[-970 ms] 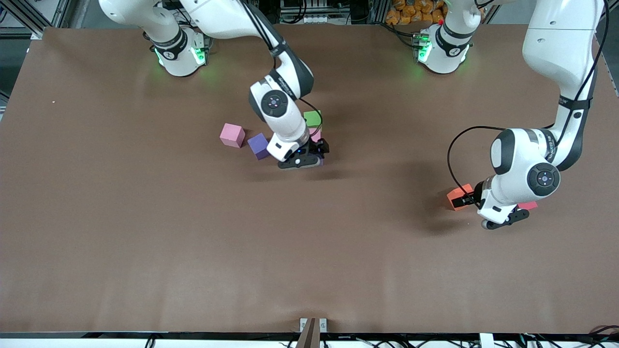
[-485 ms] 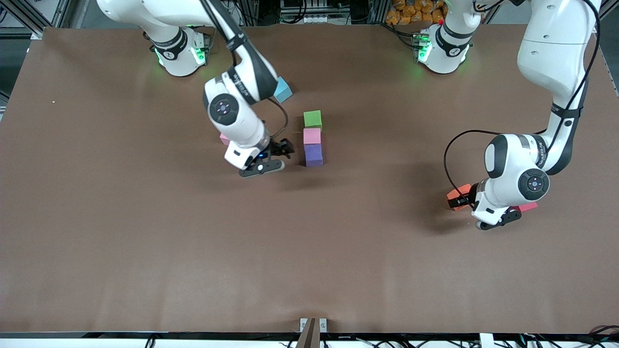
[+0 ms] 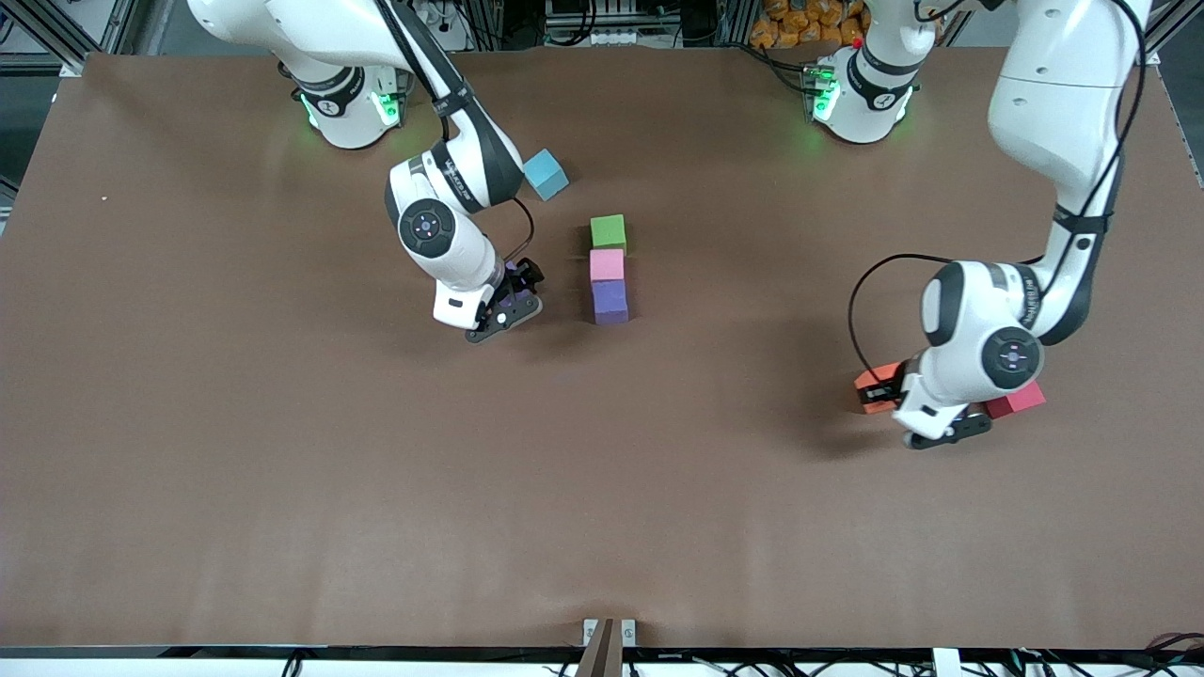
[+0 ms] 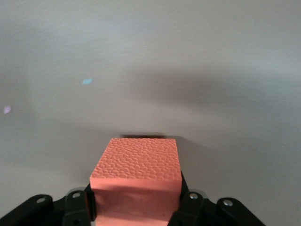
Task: Arrange blocks into number 1
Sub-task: 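Grasp the orange cube with the left gripper while the right gripper reaches blue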
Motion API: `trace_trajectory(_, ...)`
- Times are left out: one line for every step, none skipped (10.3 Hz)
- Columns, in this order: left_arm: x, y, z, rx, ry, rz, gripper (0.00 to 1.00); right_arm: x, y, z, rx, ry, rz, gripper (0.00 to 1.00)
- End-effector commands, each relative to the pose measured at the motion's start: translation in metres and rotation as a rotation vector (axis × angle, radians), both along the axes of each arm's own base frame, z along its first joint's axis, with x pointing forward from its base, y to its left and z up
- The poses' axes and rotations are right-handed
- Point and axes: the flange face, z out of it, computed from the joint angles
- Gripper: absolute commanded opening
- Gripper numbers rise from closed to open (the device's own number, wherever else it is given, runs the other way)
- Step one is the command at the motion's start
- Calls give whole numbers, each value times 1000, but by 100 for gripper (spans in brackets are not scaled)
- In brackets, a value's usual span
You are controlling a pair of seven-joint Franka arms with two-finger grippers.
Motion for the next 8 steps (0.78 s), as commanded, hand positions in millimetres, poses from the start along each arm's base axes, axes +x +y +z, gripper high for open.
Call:
trace_trajectory(-5,-88,28,-5,-49,-138,0,-11,-13,-3,3,-21,44,100)
trace_trajectory(-11,-126,33,-16,-61,-182,0,-12,-15,-5,0,-19,45,100)
trace_trajectory(-17,-154,34,-20,-69,-213,0,-14,-14,-6,0,-17,48,100)
trace_trajectory(-21,-188,33,-33,-80,-247,0,-16,-12,-5,3,-17,51,100)
trace_trajectory(-25,-223,33,-72,-85,-223,0,-18,-12,-6,2,-13,53,100)
trace_trajectory(-23,-243,37,-90,-103,-189,0,-19,-12,-7,2,-13,54,100)
trace_trajectory(-23,-257,35,-112,-105,-149,0,-20,-13,-7,2,-12,54,100)
trace_trajectory(-26,-272,31,-134,-107,-114,0,-21,-11,-3,8,-16,55,100)
